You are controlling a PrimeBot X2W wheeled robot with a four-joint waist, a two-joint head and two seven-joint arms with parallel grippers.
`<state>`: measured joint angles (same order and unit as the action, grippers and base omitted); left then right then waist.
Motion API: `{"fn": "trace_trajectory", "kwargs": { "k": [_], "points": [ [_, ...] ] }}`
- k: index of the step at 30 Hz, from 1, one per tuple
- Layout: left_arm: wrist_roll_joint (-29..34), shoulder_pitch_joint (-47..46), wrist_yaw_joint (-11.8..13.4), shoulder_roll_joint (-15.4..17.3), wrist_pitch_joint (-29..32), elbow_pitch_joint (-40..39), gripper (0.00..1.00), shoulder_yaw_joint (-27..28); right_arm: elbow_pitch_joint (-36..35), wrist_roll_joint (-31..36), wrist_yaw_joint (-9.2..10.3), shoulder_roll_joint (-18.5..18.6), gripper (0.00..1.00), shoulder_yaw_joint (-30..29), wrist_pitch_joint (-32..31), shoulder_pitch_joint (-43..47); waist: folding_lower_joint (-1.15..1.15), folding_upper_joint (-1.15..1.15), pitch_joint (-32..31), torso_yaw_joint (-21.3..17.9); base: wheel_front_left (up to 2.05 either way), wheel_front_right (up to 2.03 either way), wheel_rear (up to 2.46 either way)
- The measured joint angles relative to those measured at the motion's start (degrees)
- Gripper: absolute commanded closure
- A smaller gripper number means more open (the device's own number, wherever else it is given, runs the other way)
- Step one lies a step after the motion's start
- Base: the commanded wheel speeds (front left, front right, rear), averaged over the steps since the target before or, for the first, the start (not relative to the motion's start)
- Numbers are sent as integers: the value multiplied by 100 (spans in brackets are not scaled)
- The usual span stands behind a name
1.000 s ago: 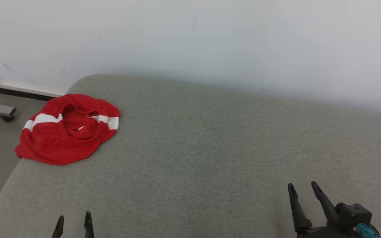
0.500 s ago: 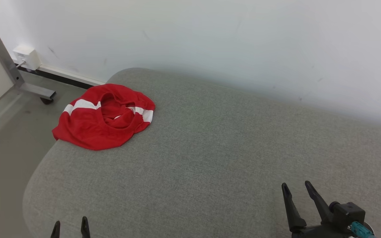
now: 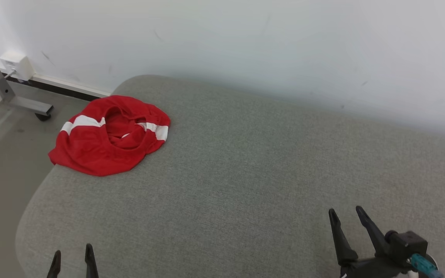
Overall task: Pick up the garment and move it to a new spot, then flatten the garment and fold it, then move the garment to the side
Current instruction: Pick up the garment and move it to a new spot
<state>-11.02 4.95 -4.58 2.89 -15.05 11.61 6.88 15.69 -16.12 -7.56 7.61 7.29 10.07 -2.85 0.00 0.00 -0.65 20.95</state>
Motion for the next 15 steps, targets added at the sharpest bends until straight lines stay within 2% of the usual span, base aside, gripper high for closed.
{"fn": "trace_trajectory", "kwargs": {
  "k": [6,10,15],
  "points": [
    [-227,-892,-81,67,0,512,0,215,-285,62,0,133,0,176,-157,-368,0,1,320,-168,0,0,0],
    [-349,-1548,-107,312,24,846,0,316,-439,102,0,204,0,326,-261,-598,0,1,555,-297,0,0,0],
    [-694,-2684,-200,903,673,1333,0,390,-706,119,0,327,0,506,-379,-968,1,1,1032,-552,0,0,0]
  ]
}}
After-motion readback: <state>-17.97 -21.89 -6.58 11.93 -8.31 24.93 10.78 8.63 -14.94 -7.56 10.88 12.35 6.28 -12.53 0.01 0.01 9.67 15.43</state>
